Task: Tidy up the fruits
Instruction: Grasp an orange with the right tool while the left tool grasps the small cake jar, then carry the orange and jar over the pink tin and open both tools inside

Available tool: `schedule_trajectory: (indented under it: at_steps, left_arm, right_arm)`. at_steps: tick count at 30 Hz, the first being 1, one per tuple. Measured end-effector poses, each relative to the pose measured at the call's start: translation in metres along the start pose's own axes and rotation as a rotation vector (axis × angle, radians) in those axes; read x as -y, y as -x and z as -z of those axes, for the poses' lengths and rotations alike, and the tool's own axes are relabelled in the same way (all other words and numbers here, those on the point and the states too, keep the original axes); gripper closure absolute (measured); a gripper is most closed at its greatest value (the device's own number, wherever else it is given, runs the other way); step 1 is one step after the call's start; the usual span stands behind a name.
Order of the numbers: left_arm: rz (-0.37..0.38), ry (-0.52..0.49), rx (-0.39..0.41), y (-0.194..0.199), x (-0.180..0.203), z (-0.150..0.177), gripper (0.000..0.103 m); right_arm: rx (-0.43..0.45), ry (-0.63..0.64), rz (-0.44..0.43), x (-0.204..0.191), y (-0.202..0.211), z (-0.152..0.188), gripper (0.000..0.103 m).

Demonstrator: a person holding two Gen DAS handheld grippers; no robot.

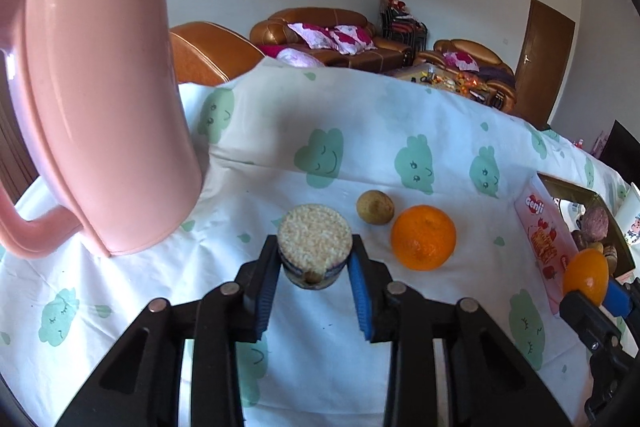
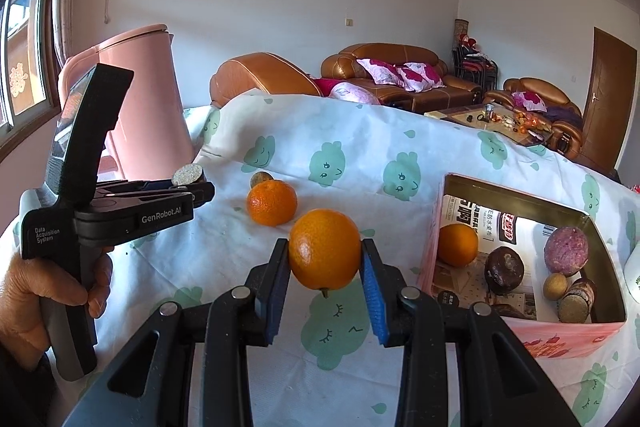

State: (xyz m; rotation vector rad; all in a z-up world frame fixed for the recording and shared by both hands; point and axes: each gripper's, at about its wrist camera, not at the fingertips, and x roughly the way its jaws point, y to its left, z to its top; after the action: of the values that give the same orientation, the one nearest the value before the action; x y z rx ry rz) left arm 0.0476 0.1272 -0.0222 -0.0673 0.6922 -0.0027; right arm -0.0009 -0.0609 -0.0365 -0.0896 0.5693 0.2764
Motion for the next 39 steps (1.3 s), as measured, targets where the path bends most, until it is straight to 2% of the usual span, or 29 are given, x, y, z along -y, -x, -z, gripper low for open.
schedule_trajectory:
  at_steps: [5, 9, 21, 32, 39]
  left_arm:
    - [-0.097, -0.02, 0.138, 0.025, 0.003, -0.003, 0.068]
    - [-0.11, -0.014, 0.187, 0.035, 0.013, 0.001, 0.068]
    - [-0.097, -0.022, 0.208, 0.048, 0.046, 0.012, 0.068]
    - [-0.049, -0.053, 0.202, 0.054, 0.076, 0.02, 0.068]
    - [-0.019, -0.067, 0.196, 0.055, 0.097, 0.022, 0.068]
  right_arm:
    - [0.066, 0.042, 0.039, -0.005, 0.011, -0.001, 0.066]
    - [0.093, 0.039, 0.036, -0.003, 0.018, -0.002, 0.066]
    - [0.104, 0.005, 0.042, 0.02, 0.029, 0.0, 0.066]
    - [0.089, 0.01, 0.04, 0.034, 0.035, 0.006, 0.066]
    - [0.112, 0.017, 0.061, 0.048, 0.045, 0.008, 0.066]
